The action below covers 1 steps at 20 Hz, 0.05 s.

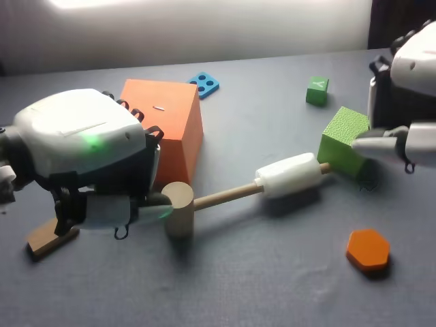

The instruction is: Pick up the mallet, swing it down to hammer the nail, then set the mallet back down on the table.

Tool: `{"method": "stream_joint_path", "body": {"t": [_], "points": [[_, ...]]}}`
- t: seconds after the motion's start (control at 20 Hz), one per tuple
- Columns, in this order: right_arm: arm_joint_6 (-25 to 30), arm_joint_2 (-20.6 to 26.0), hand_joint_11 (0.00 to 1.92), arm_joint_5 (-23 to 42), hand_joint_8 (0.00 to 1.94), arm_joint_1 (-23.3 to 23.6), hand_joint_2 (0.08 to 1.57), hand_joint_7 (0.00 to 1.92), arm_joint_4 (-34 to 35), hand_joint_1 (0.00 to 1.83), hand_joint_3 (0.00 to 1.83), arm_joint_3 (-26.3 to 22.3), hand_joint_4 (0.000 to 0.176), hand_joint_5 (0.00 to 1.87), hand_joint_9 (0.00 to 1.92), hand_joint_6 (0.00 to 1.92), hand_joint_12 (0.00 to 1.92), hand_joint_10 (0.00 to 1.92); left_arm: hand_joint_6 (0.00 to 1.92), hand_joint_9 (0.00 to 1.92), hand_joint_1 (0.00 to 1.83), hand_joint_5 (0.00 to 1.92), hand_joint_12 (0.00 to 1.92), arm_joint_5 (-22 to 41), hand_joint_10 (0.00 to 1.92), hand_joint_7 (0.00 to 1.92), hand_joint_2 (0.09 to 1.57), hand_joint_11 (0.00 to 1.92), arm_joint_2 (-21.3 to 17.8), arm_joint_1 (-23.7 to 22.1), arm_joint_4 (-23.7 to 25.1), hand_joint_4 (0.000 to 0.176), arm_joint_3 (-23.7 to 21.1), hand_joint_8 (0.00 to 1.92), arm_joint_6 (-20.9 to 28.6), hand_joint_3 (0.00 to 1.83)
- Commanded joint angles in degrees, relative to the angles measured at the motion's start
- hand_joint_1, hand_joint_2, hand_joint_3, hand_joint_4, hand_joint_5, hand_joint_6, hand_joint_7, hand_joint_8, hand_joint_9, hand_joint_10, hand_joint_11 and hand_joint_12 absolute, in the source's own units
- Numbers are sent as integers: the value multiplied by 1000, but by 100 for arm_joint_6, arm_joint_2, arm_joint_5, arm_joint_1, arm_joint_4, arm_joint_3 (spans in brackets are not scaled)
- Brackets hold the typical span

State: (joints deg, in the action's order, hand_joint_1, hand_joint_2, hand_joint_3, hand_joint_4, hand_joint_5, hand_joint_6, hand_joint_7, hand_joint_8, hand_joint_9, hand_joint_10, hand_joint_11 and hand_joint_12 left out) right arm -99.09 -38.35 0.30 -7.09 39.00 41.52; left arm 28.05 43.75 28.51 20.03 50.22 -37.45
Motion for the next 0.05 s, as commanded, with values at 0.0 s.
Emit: {"method": "stream_joint_path", "body": {"t": [0.0], "points": [[-47,25,1589,622,1941,30,1438,1636,9,912,7,-6,139,1501,1641,1921,1921,1921,1921,1732,1251,1632,1921,628,1921,1702,1128,1766,-37,-44,-79,176,7,1921,-14,576]]}}
